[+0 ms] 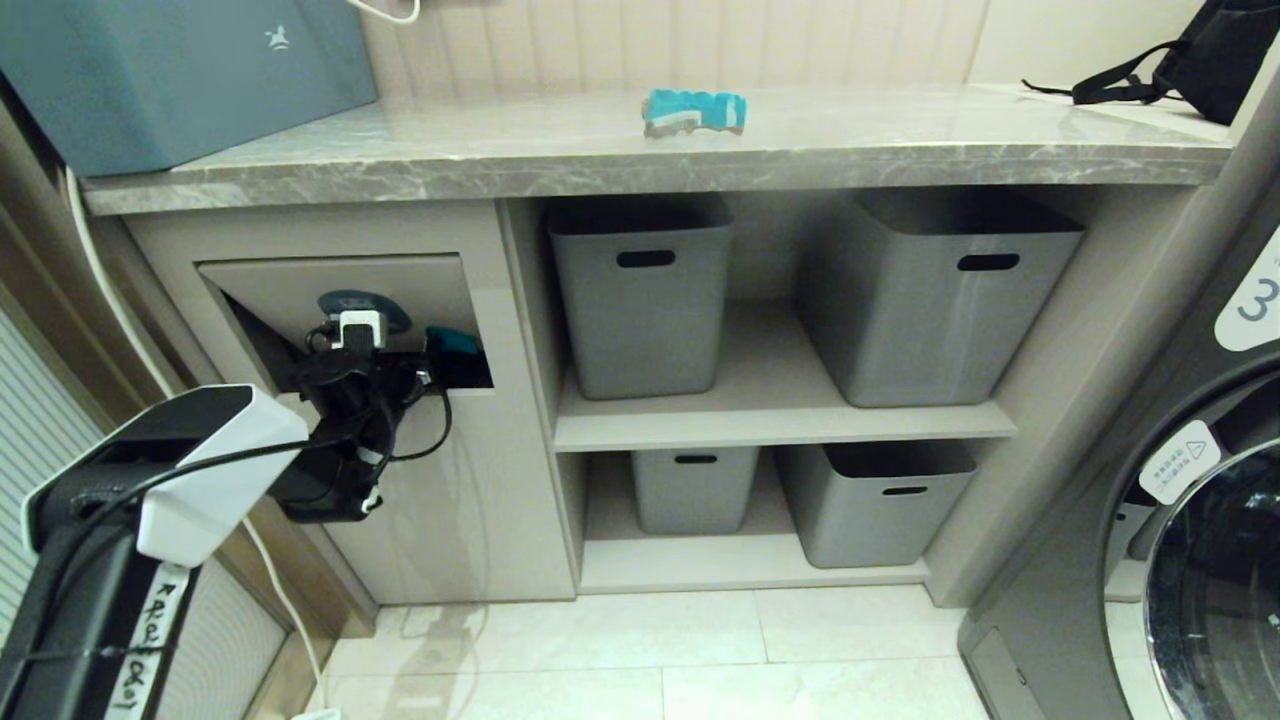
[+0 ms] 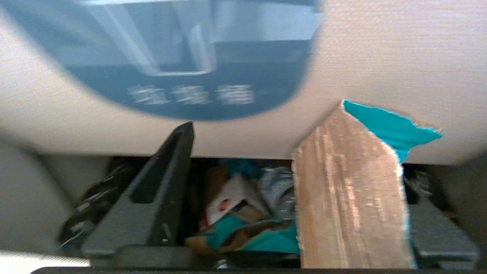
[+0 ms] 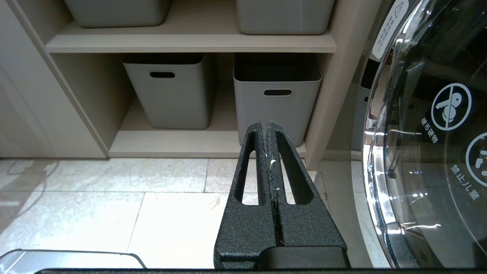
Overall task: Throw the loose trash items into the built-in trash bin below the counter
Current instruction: Put the garbage in the trash can
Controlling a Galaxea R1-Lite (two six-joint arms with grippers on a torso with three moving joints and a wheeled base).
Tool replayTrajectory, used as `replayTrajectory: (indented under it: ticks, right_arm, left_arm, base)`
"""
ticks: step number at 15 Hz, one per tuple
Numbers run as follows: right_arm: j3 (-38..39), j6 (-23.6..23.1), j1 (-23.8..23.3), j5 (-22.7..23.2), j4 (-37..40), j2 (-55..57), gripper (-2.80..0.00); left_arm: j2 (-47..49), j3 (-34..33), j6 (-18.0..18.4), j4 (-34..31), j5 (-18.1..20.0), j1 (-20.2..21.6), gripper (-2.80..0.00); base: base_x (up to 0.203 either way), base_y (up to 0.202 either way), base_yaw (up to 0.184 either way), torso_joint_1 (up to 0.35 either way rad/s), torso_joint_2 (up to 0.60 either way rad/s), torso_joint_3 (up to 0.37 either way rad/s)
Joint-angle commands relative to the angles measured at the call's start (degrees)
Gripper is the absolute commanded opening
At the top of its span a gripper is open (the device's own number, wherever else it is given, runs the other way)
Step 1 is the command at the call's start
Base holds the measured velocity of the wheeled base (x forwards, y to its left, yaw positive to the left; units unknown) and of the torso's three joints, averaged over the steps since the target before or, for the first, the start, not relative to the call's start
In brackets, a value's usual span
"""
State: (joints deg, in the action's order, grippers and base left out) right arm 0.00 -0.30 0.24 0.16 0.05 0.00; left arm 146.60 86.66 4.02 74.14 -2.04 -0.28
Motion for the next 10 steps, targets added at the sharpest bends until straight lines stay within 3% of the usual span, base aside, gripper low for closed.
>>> replayTrajectory:
  ticks: [1, 4, 7, 10]
  right_arm:
    - [0.0, 0.0, 0.0, 0.0, 0.0, -0.1, -2.80]
    - [0.0, 0.0, 0.0, 0.0, 0.0, -0.1, -2.80]
    - [0.0, 0.0, 0.0, 0.0, 0.0, 0.0, -2.80]
    - [0.0, 0.0, 0.0, 0.0, 0.0, -0.1, -2.80]
  left_arm:
    - [0.1, 0.1, 0.0, 0.5, 3.9, 0.8, 0.00]
    - [0.2, 0.1, -0.5, 1.0, 4.4, 1.1, 0.00]
    - [0.1, 0.0, -2.0, 1.8, 8.3, 2.0, 0.00]
    - [0.1, 0.1, -2.5, 1.9, 8.9, 2.7, 0.00]
  base:
    - [0.000, 0.000, 0.000, 0.000, 0.00, 0.000]
    - [0.000, 0.000, 0.000, 0.000, 0.00, 0.000]
    - [0.000, 0.000, 0.000, 0.000, 0.00, 0.000]
    - [0.000, 0.000, 0.000, 0.000, 0.00, 0.000]
